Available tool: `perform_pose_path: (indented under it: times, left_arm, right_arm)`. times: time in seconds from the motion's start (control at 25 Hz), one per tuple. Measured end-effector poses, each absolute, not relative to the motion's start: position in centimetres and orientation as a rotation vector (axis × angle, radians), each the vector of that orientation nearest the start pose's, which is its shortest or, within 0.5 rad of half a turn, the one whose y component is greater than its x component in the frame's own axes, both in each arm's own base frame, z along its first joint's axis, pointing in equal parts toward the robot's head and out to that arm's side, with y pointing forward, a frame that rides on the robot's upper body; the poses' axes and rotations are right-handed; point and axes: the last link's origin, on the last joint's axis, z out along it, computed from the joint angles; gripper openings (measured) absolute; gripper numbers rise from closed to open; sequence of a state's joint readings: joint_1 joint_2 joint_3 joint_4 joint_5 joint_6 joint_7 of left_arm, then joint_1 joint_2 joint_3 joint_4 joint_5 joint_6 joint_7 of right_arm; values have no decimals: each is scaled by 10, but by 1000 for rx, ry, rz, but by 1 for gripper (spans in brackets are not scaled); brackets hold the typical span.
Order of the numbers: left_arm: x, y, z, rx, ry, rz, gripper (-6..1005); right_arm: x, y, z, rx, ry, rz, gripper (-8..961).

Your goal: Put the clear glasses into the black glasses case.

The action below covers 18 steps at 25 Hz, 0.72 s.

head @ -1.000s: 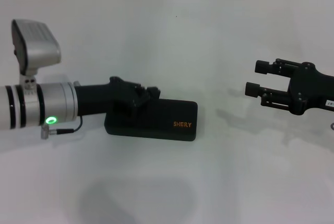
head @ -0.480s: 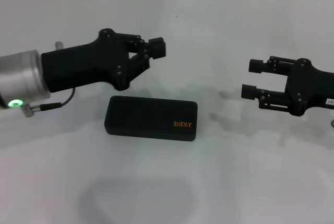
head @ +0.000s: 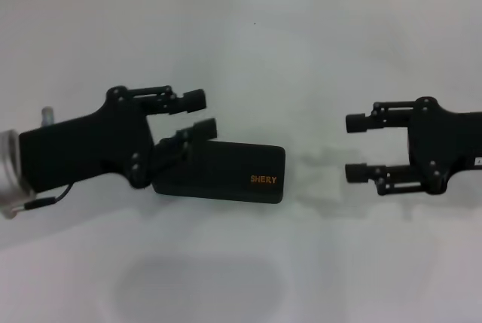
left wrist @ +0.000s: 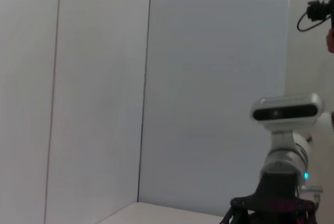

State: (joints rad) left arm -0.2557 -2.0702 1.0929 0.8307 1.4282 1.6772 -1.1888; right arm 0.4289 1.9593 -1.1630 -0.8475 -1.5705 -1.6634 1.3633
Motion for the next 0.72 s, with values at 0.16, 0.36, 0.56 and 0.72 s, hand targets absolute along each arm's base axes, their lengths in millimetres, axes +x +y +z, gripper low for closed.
perform_pose_path:
  times: [0.16,0.36,0.56,0.72]
  left_arm:
    - [-249,264,25,-2671,-253,-1127,285]
    - [-255,255,25,-2698,-305,-1150,468]
    - [-255,248,10,-2760,-279,-1119,670]
    - [-255,246,4,-2793,-262,-1088,779]
  right_arm:
    - [210,307,23,-2986,91,755,685]
    - [196,305,21,-2981,-1,726,749]
    - [194,305,15,-2976,41,758,830]
    - [198,303,15,-2944,79,812,877]
